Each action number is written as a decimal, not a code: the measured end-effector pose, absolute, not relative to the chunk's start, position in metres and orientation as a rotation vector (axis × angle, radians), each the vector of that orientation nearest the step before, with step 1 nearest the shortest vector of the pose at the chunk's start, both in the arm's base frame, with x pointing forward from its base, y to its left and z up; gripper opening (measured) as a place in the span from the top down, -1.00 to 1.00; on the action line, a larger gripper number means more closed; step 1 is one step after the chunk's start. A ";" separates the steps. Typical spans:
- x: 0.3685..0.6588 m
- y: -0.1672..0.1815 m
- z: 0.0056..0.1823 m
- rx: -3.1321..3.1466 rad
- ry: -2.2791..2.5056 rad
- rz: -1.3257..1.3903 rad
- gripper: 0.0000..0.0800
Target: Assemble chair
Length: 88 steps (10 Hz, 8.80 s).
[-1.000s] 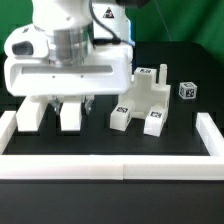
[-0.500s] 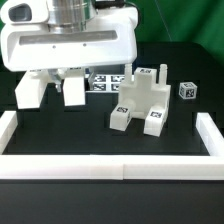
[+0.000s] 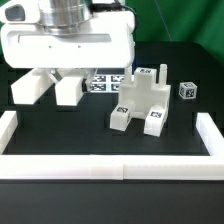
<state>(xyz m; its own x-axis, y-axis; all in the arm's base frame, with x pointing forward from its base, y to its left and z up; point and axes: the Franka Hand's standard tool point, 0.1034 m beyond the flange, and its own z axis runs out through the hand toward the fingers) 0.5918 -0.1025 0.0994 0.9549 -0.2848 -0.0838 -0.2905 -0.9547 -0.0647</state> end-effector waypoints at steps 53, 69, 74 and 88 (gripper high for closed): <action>0.544 0.058 0.123 -2.997 0.592 0.078 0.28; 0.529 0.055 0.094 -3.016 0.611 0.110 0.28; 0.530 0.051 0.081 -3.033 0.576 0.129 0.28; 0.537 0.050 0.073 -3.045 0.549 0.090 -0.47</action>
Offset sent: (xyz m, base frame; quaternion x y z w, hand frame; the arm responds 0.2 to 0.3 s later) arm -0.0263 0.0131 0.0352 0.0200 -0.0186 0.0371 0.9989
